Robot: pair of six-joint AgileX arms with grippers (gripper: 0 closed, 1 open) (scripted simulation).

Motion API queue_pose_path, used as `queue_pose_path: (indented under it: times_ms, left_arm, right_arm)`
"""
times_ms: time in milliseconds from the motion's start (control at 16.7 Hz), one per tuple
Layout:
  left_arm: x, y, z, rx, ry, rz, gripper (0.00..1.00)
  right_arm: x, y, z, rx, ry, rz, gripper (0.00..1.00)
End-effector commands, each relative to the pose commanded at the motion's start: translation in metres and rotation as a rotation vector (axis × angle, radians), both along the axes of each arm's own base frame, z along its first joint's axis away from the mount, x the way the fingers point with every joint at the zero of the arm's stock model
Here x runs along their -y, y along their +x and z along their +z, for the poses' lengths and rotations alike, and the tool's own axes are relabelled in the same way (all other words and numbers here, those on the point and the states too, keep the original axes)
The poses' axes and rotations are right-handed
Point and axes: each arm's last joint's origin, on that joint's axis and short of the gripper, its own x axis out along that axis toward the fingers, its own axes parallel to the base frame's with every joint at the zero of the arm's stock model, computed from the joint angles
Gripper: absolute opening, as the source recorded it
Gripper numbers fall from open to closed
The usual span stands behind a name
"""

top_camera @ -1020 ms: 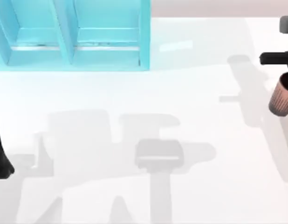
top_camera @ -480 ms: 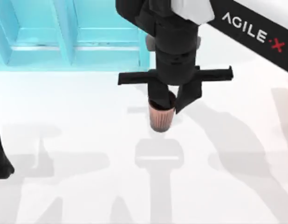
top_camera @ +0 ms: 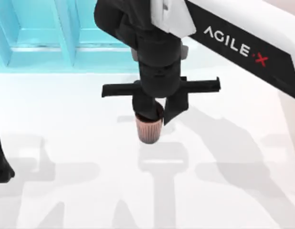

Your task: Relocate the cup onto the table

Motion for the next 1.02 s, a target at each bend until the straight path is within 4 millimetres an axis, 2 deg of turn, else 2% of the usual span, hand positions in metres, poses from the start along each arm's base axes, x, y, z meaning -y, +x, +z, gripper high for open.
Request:
queue_pose_path:
  times_ms: [180,480,780,1020]
  left_arm:
    - [0.0,0.0,0.0,0.0,0.0,0.0,1.0]
    - [0.0,0.0,0.0,0.0,0.0,0.0,1.0]
    - [0.0,0.0,0.0,0.0,0.0,0.0,1.0]
    - [0.0,0.0,0.0,0.0,0.0,0.0,1.0]
  right_arm:
    - [-0.002,0.001,-0.014,0.004,0.004,0.0,0.0]
    - [-0.005,-0.001,-0.057,0.002,-0.006,0.004,0.0]
    - [-0.005,-0.002,-0.064,0.002,-0.003,0.004,0.0]
    - [-0.005,-0.002,-0.064,0.002,-0.003,0.004,0.3]
